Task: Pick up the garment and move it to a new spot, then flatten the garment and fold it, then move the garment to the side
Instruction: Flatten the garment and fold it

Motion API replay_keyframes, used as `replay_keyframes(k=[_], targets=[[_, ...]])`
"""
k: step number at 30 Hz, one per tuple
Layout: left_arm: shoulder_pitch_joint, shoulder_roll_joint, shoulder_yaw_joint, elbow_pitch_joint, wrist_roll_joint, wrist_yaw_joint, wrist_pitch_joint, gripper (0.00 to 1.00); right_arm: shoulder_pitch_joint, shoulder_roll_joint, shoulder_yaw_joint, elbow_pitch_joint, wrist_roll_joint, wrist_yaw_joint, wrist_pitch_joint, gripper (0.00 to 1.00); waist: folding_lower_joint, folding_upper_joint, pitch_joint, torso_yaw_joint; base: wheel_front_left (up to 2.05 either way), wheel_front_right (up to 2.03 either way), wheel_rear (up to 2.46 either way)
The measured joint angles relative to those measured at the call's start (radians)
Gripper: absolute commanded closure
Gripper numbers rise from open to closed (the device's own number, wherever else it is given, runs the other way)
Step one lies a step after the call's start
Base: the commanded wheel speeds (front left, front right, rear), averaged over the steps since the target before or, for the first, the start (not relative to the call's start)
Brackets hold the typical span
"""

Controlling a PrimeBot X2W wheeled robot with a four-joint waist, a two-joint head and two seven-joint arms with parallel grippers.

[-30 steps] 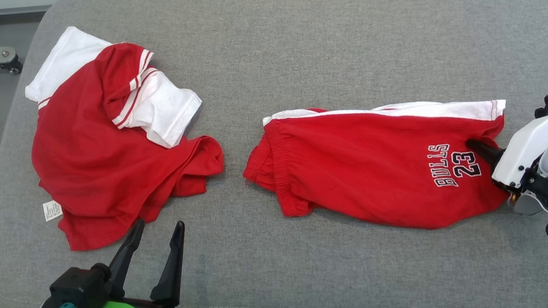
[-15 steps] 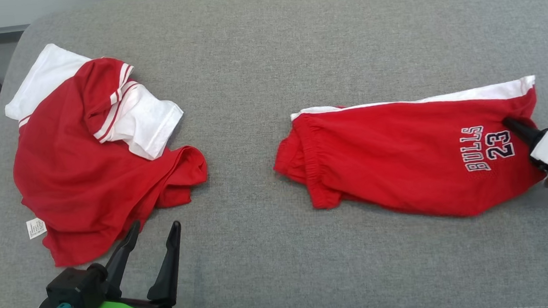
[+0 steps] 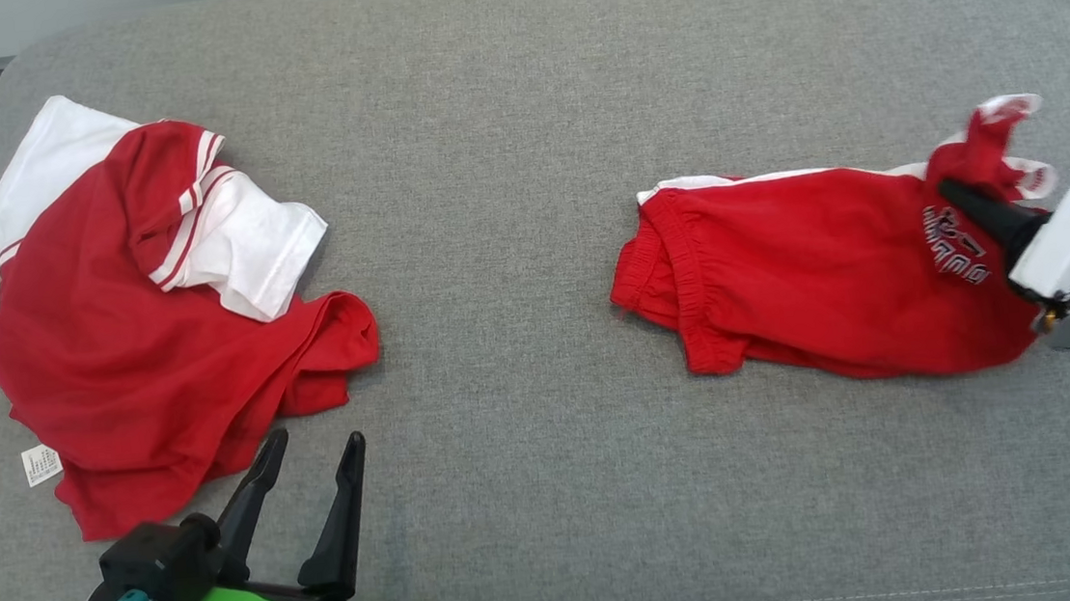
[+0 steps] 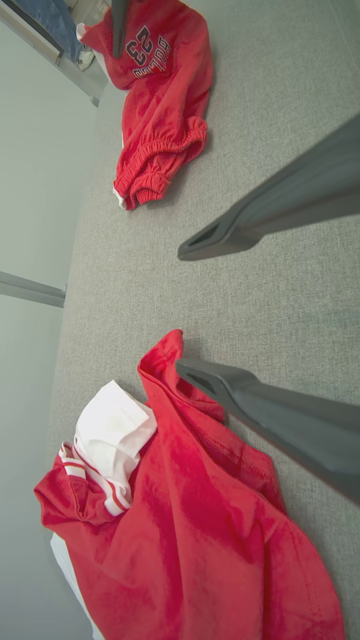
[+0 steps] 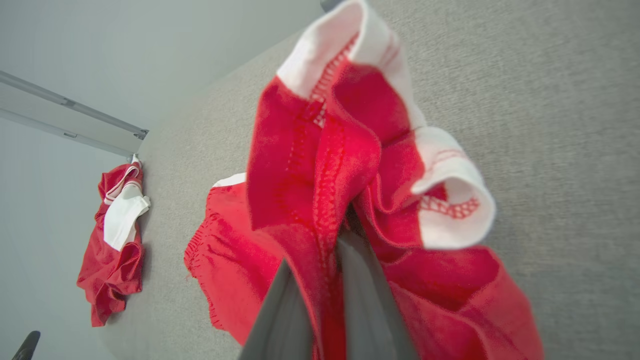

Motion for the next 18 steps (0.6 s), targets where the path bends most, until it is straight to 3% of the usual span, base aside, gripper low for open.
replay_keyframes(k=[10, 18], targets=[[-0.003, 0.001, -0.007, 0.002, 0.000, -0.004, 0.015, 0.00, -0.043, 0.103, 0.114, -0.153, -0.042, 0.003, 0.046, 1.00, 0.0000, 0.0000, 0.010, 0.014, 0.00, 0.00, 0.00], [-0.014, -0.001, -0.023, 0.007, 0.000, -0.009, 0.024, 0.00, -0.063, 0.150, 0.139, -0.152, -0.093, -0.072, 0.040, 1.00, 0.0000, 0.0000, 0.018, 0.027, 0.00, 0.00, 0.00]])
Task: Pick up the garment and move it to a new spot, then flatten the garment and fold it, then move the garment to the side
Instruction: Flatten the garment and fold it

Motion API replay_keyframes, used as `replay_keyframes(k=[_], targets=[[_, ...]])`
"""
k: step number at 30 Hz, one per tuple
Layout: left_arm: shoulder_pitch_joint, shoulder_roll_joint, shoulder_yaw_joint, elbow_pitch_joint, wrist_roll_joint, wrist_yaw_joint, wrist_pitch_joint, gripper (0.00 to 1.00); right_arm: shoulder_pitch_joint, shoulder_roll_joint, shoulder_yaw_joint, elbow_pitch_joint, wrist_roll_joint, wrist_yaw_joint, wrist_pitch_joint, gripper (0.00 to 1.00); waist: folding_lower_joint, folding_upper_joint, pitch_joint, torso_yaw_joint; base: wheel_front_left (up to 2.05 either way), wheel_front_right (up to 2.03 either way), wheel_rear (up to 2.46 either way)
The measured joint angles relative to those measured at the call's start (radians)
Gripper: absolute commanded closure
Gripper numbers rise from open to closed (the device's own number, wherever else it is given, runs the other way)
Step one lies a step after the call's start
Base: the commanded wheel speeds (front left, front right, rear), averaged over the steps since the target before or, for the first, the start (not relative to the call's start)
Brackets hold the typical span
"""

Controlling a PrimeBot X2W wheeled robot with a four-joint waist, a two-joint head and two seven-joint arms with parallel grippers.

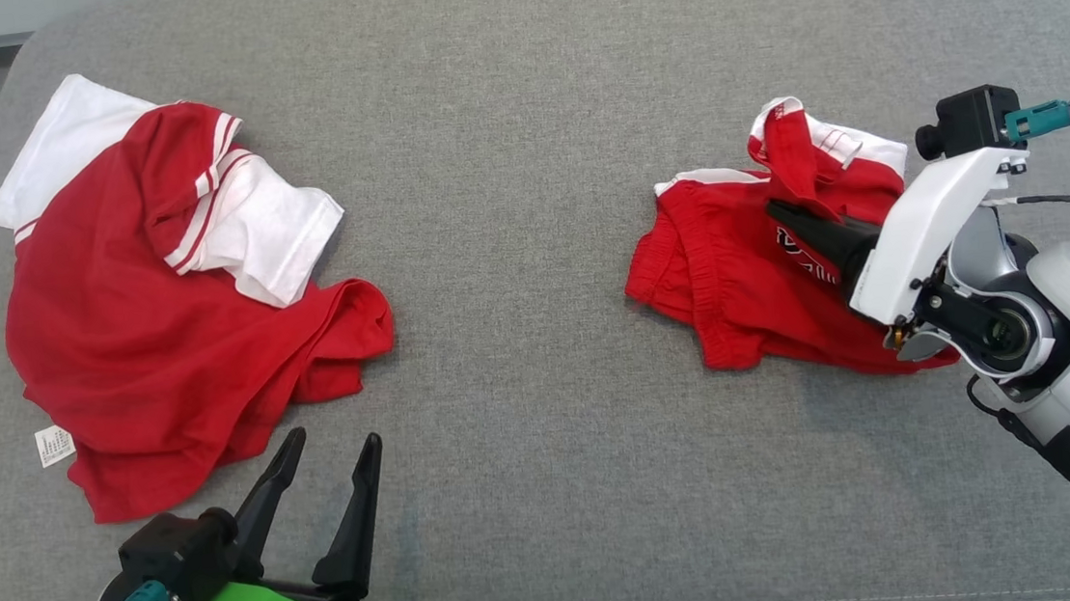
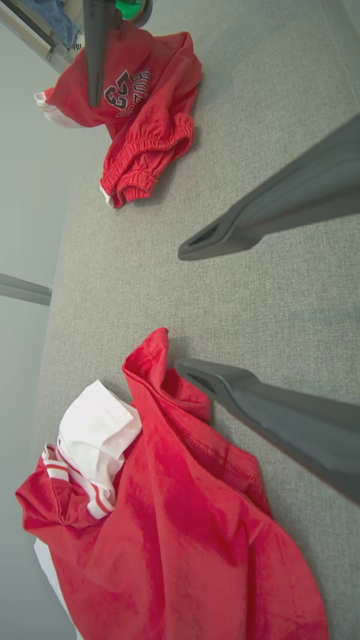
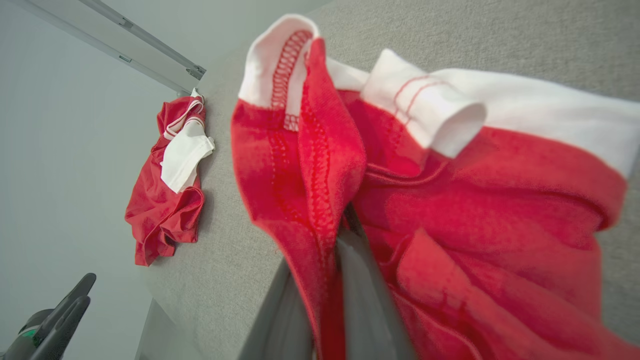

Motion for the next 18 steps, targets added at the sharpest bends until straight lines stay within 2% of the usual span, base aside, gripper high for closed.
replay_keyframes(k=[4, 11, 14, 15, 16, 18], targets=[[-0.001, 0.000, -0.007, 0.003, 0.000, -0.001, 0.001, 0.00, -0.014, 0.024, 0.012, 0.007, -0.021, -0.026, -0.006, 1.00, 0.0000, 0.0000, 0.006, 0.004, 0.00, 0.00, 0.00], [-0.019, 0.000, -0.011, 0.007, 0.000, -0.008, 0.009, 0.00, -0.051, 0.074, 0.044, 0.027, -0.067, -0.046, -0.010, 1.00, 0.0000, 0.0000, 0.020, 0.009, 0.00, 0.00, 0.00], [-0.024, -0.001, -0.012, 0.010, 0.000, -0.008, 0.009, 0.00, -0.056, 0.084, 0.053, 0.037, -0.079, -0.052, -0.017, 0.66, 0.0000, 0.0000, 0.022, 0.011, 0.00, 0.00, 0.00], [-0.024, -0.001, -0.012, 0.013, 0.000, -0.008, 0.009, 0.00, -0.056, 0.086, 0.055, 0.041, -0.080, -0.054, -0.017, 0.35, 0.0000, 0.0000, 0.023, 0.011, 0.00, 0.00, 0.00], [-0.024, -0.001, -0.012, 0.016, 0.000, -0.008, 0.009, 0.00, -0.056, 0.088, 0.059, 0.043, -0.081, -0.054, -0.017, 0.00, 0.0000, 0.0000, 0.023, 0.012, 0.00, 0.00, 0.00], [-0.024, -0.001, -0.011, 0.019, 0.000, -0.008, 0.009, 0.00, -0.056, 0.098, 0.067, 0.045, -0.081, -0.055, -0.017, 0.00, 0.0000, 0.0000, 0.022, 0.012, 0.00, 0.00, 0.00]])
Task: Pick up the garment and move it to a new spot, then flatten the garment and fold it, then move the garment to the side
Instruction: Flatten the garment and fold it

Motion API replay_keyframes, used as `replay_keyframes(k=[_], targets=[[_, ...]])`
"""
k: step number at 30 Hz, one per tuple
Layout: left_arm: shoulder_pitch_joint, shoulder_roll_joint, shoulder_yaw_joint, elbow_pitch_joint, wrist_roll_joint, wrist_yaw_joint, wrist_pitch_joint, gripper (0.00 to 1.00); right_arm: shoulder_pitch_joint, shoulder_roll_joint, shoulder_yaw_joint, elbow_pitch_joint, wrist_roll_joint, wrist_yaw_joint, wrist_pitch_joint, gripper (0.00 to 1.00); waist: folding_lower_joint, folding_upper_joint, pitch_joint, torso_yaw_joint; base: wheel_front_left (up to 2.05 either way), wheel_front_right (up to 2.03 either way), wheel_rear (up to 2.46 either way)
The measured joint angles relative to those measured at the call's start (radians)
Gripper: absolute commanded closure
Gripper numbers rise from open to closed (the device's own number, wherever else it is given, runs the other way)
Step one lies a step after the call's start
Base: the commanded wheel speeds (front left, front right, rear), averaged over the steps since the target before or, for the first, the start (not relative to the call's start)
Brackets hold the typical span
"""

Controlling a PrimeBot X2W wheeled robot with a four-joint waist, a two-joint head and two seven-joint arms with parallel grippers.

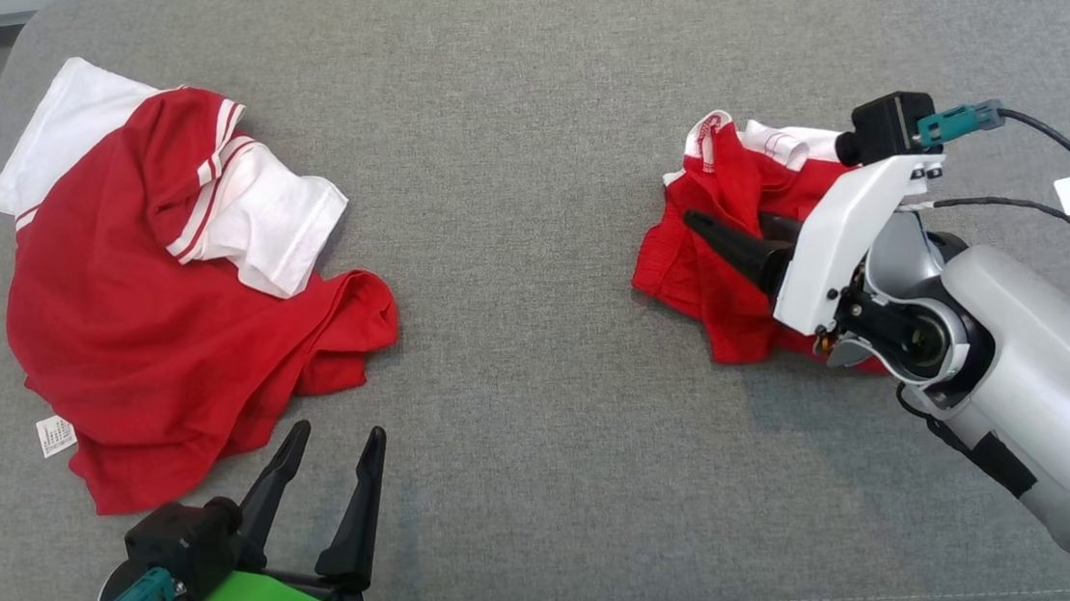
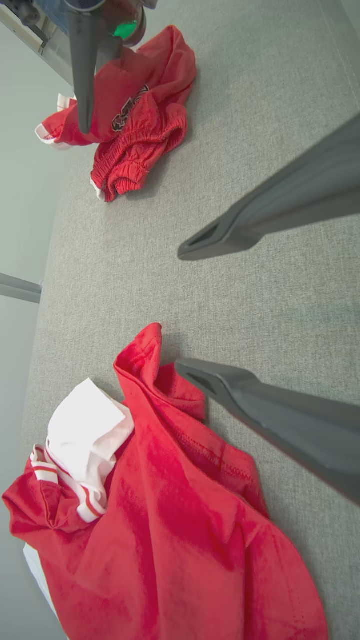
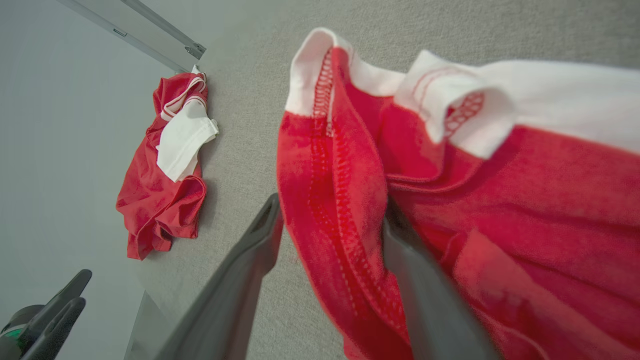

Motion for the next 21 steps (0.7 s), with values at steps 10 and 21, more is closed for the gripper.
replay_keyframes(k=[10, 21], targets=[[0.001, -0.004, 0.025, 0.017, -0.004, 0.001, -0.002, 0.00, 0.000, 0.016, 0.068, -0.078, -0.035, 0.011, 0.022, 0.00, 0.0000, 0.0000, -0.017, -0.026, 0.00, 0.00, 0.00], [0.004, -0.010, 0.033, 0.030, -0.019, 0.002, -0.011, 0.00, 0.019, -0.102, -0.025, -0.158, -0.034, 0.006, -0.002, 0.00, 0.0000, 0.0000, -0.040, -0.071, 0.00, 0.00, 0.00]])
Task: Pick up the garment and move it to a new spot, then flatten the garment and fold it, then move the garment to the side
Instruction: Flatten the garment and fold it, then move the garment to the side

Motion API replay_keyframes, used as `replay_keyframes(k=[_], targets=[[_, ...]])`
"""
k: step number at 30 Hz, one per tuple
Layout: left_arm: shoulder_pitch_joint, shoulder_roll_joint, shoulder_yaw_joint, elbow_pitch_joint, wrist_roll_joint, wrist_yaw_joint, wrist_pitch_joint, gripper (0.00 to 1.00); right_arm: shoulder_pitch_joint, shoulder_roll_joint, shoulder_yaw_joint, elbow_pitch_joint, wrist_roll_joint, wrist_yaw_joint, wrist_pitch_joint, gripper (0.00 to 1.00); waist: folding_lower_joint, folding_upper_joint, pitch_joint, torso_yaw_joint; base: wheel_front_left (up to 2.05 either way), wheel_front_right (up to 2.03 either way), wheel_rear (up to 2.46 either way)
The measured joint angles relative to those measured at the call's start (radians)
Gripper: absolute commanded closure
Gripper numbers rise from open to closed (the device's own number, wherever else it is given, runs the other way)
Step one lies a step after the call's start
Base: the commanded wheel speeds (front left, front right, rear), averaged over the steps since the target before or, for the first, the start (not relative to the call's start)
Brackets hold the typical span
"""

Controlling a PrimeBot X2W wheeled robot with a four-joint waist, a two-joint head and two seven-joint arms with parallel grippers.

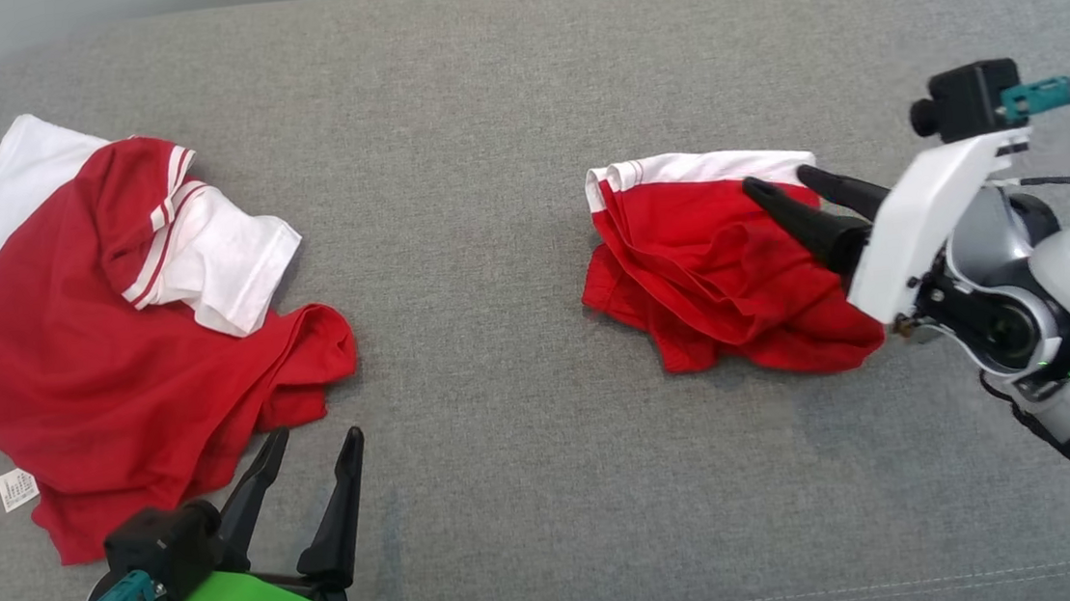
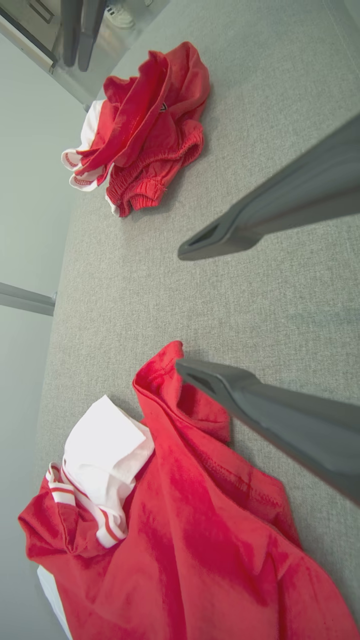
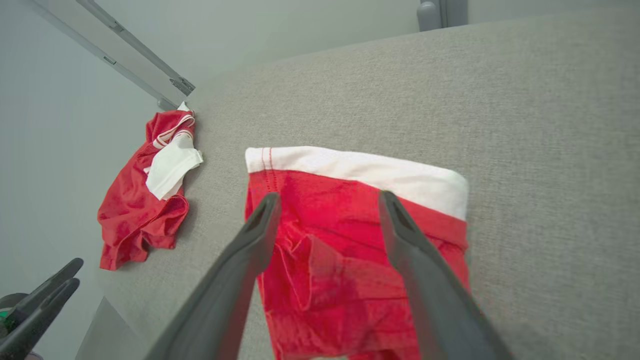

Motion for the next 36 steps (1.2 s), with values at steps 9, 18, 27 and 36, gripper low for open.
replay_keyframes(k=[9, 18, 27, 36], targets=[[0.005, 0.000, -0.006, -0.008, 0.000, 0.003, 0.000, 0.00, 0.158, -0.117, -0.100, 0.057, 0.074, -0.014, -0.010, 0.00, 0.0000, 0.0000, -0.019, -0.029, 0.00, 0.00, 0.00], [0.001, -0.002, -0.035, -0.028, 0.000, -0.003, 0.001, 0.00, 0.205, -0.125, -0.157, 0.083, 0.137, -0.010, -0.036, 0.00, 0.0000, 0.0000, 0.000, -0.019, 0.00, 0.00, 0.00], [-0.023, -0.013, -0.056, -0.027, 0.003, -0.016, 0.002, 0.00, 0.200, -0.122, -0.160, 0.121, 0.147, 0.005, -0.051, 0.00, 0.0000, 0.0000, 0.035, 0.030, 0.00, 0.00, 0.00], [-0.042, -0.024, -0.063, -0.013, 0.003, -0.020, 0.002, 0.00, 0.173, -0.101, -0.143, 0.178, 0.130, 0.014, -0.053, 0.00, 0.0000, 0.0000, 0.049, 0.074, 0.00, 0.00, 0.00]])
